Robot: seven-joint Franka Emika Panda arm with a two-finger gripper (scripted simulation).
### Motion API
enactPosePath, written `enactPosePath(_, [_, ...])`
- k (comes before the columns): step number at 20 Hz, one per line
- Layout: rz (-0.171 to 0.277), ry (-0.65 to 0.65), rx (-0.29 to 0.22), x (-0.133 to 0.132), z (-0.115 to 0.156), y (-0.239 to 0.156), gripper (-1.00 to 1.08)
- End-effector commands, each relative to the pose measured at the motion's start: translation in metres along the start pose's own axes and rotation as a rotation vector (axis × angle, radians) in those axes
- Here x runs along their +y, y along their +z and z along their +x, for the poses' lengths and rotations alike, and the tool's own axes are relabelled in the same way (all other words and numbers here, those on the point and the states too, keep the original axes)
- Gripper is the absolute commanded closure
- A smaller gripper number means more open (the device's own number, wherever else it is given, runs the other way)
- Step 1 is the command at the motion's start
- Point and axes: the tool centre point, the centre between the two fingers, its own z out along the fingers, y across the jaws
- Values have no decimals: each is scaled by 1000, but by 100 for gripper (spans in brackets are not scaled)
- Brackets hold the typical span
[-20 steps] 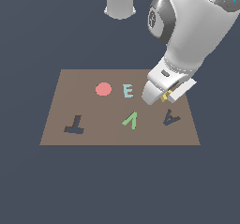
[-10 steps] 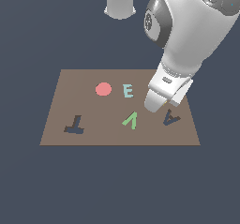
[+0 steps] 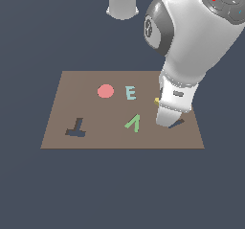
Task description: Insert a designated object into the corresponding slot on a board.
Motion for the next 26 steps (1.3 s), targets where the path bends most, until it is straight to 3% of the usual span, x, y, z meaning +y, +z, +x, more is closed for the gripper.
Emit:
enactPosePath(1, [0, -99, 0, 7, 1, -1, 108])
enactPosePath(16, [-1, -670, 1, 40, 22, -4, 108])
enactPosePath(26, [-1, -926, 1, 50, 38, -5, 108])
